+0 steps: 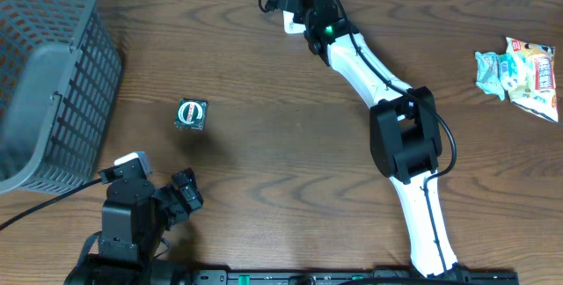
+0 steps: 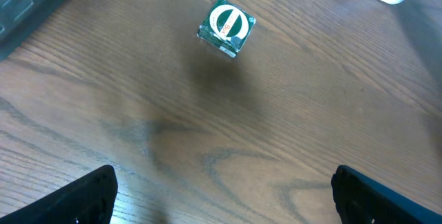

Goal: Scan the item barcode
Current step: 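Hold the Kleenex box against the white scanner face, then carry the Kleenex box right and drop it by the yellow bag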

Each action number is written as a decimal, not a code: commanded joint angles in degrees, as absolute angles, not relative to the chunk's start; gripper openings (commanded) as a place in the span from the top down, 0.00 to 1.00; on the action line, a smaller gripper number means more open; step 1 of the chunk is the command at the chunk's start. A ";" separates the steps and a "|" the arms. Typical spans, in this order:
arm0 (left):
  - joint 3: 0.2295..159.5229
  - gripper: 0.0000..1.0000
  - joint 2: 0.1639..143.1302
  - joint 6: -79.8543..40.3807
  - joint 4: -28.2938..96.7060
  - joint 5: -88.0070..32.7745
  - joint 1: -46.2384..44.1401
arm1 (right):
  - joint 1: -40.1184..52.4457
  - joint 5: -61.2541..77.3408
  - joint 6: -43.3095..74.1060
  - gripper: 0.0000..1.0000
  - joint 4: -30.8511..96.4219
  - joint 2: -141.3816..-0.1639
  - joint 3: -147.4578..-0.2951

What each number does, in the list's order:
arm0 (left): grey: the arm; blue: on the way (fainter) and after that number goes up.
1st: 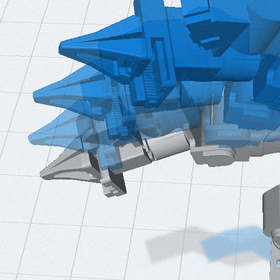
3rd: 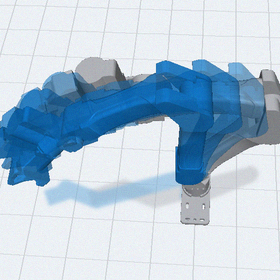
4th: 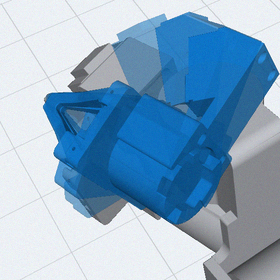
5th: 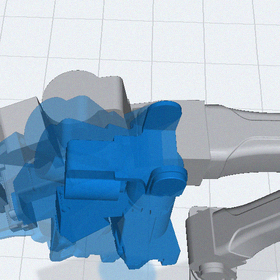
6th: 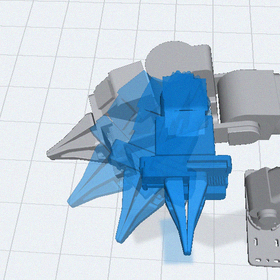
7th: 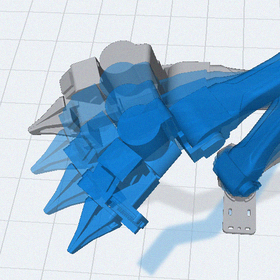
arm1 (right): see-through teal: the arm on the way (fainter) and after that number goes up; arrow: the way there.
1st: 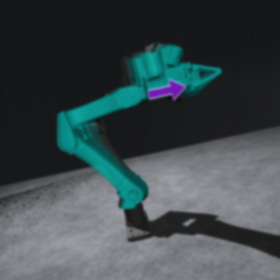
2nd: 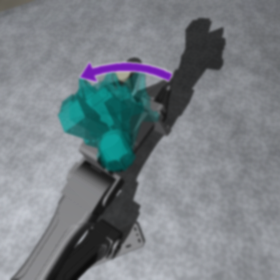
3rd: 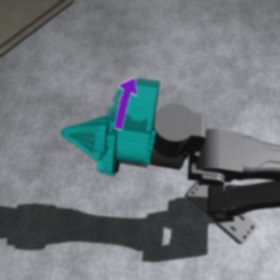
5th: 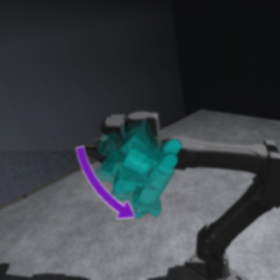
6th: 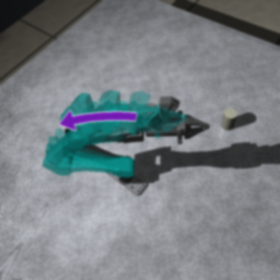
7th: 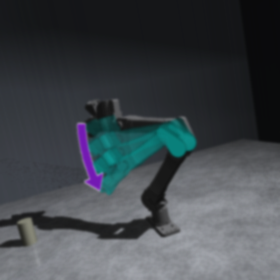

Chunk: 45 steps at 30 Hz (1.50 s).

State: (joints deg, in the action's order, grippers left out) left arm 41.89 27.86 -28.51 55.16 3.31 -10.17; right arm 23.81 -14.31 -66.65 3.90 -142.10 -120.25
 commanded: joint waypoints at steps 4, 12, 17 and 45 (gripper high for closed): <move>42.00 0.02 27.59 -28.38 55.24 3.46 -10.04 | 24.16 -12.53 -72.14 0.99 6.66 -141.78 -120.90; 42.00 0.02 27.59 -28.38 55.24 3.46 -10.04 | 24.25 -14.24 -71.40 0.99 5.13 -141.78 -120.90; 42.00 0.02 27.59 -28.38 55.24 3.46 -10.04 | 24.43 -14.26 -67.46 0.99 4.36 -141.67 -120.90; 42.00 0.03 27.59 -28.38 55.24 3.46 -10.04 | -9.28 -25.54 22.74 0.99 52.34 -129.97 -120.90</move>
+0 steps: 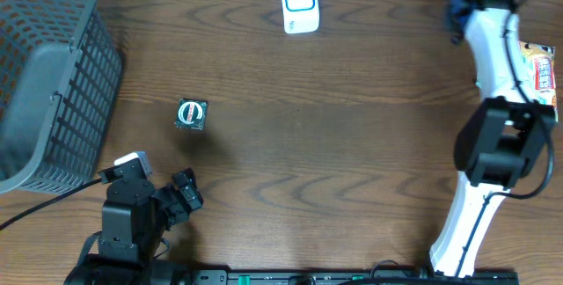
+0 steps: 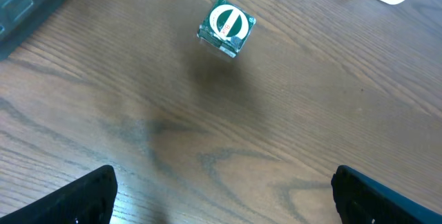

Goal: Scan the item barcode
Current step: 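Carry the Kleenex box right and drop it by the yellow bag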

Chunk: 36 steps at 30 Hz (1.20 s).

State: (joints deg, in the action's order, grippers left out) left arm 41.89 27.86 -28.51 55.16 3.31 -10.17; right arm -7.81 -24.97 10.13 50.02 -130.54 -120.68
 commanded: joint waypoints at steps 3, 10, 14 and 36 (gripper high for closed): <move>42.00 0.02 27.62 -28.38 55.24 3.46 -10.04 | -11.79 -25.58 24.45 0.99 55.86 -129.97 -120.90; 42.00 0.02 27.59 -28.38 55.24 3.46 -10.04 | -15.00 -30.26 24.40 0.99 58.17 -129.97 -120.90; 42.00 0.02 27.59 -28.38 55.24 3.46 -10.07 | -15.16 -38.94 21.91 0.99 59.09 -129.93 -120.92; 42.00 0.03 27.59 -28.38 55.24 3.46 -10.04 | -14.48 -39.70 7.57 0.30 56.71 -130.02 -120.92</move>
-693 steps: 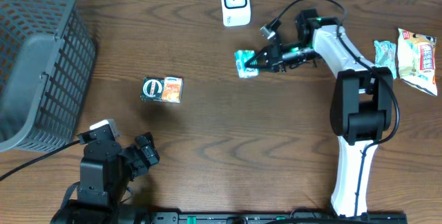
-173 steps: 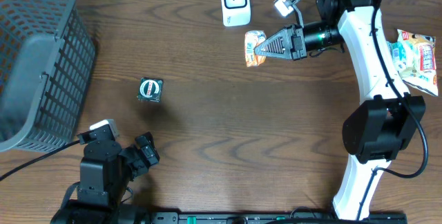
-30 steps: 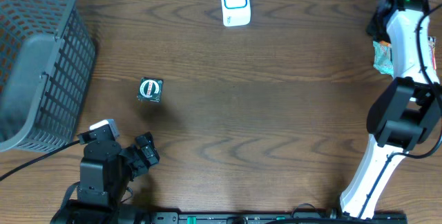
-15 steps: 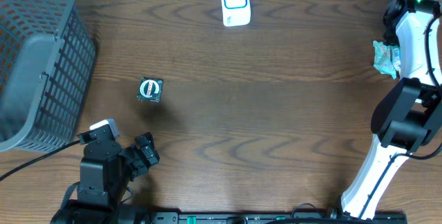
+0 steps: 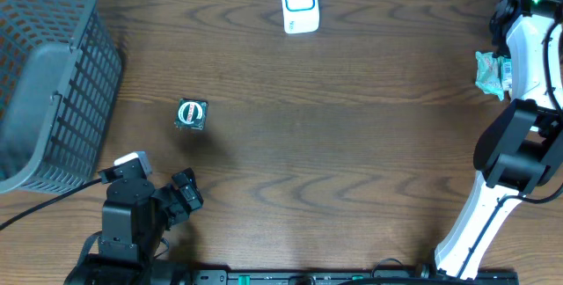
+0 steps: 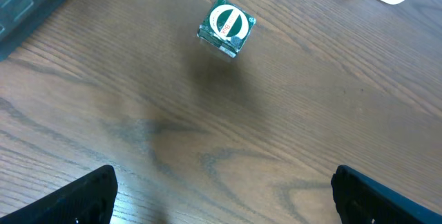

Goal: Scan the item barcode
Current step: 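Carry the Kleenex box right and drop it by the yellow bag, then move the right gripper left over the green Zam-Buk box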

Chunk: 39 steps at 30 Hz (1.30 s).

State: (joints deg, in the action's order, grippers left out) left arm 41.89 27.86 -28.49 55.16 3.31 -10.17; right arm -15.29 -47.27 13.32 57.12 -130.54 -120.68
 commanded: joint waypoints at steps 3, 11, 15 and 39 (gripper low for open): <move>42.00 0.02 27.59 -28.38 55.24 3.46 -10.07 | -12.27 -35.18 6.52 0.28 56.84 -129.95 -120.92; 42.00 0.02 27.59 -28.38 55.24 3.46 -10.07 | -1.80 -8.58 6.57 0.06 56.73 -128.27 -121.08; 42.00 0.02 27.59 -28.38 55.24 3.46 -10.04 | 3.60 16.10 6.57 0.01 55.88 -128.14 -121.08; 42.00 0.02 27.59 -28.38 55.24 3.46 -10.04 | 44.05 5.82 16.10 0.06 32.01 -135.50 -120.97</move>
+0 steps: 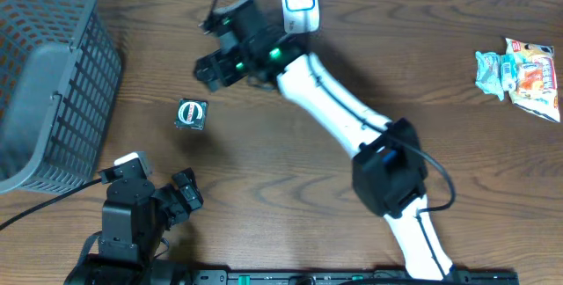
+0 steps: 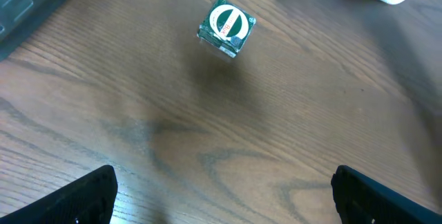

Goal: Scan the item barcode
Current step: 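Move the right gripper left over the green Zam-Buk box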

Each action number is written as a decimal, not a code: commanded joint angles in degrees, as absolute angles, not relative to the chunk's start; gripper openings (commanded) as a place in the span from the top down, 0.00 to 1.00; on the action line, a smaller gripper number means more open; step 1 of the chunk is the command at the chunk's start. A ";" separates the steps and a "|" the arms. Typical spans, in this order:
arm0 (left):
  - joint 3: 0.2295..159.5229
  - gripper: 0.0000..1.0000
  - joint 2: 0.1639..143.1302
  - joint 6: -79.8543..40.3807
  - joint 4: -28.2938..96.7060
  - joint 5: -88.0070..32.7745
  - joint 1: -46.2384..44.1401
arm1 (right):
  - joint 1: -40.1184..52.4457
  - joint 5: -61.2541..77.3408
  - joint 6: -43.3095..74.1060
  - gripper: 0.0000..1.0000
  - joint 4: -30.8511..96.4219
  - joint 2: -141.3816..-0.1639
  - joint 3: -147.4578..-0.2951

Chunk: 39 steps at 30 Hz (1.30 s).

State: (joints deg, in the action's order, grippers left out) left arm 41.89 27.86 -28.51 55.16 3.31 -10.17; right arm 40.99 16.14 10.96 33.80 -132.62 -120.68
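Observation:
The white barcode scanner [image 1: 299,3] stands at the table's far edge; the left wrist view catches its corner. A small green box with a round white-and-green label [image 1: 191,114] lies left of middle, also seen from the left wrist [image 2: 226,27]. My right gripper [image 1: 214,63] hangs a little beyond and to the right of the box, its arm stretched across the table; its jaws are too dark to read. At the near left, my left gripper [image 2: 221,203] is open and holds nothing, its fingers [image 2: 90,196] wide apart and short of the box.
A grey mesh basket [image 1: 44,83] fills the far left corner, its edge showing in the left wrist view. A crumpled snack bag [image 1: 521,72] lies at the far right. The right arm's elbow [image 1: 387,175] stands over the table's middle.
My right arm has swung from the far right edge by the snack bag across to the left, its gripper now near the green box. The bag is uncovered again. Left arm and box are unmoved.
My right gripper was first at the scanner at the far edge. Then it was at the far right by the snack bag, and stayed over the bag. Now it is near the green box. Box, bag, scanner and left arm kept their places.

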 commanded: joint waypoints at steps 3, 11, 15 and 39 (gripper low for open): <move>42.00 0.02 27.59 -28.38 55.24 3.46 -10.07 | 46.72 1.80 20.34 0.08 29.91 -137.29 -120.97; 42.00 0.03 27.59 -28.38 55.24 3.46 -10.04 | 51.44 1.39 27.46 0.09 26.09 -142.12 -120.97; 42.00 0.02 27.59 -28.38 55.24 3.46 -10.04 | 52.95 -1.37 31.53 0.12 25.93 -143.15 -120.97; 42.00 0.02 27.59 -28.38 55.24 3.46 -10.07 | 55.64 -5.93 44.97 0.18 30.39 -147.06 -120.95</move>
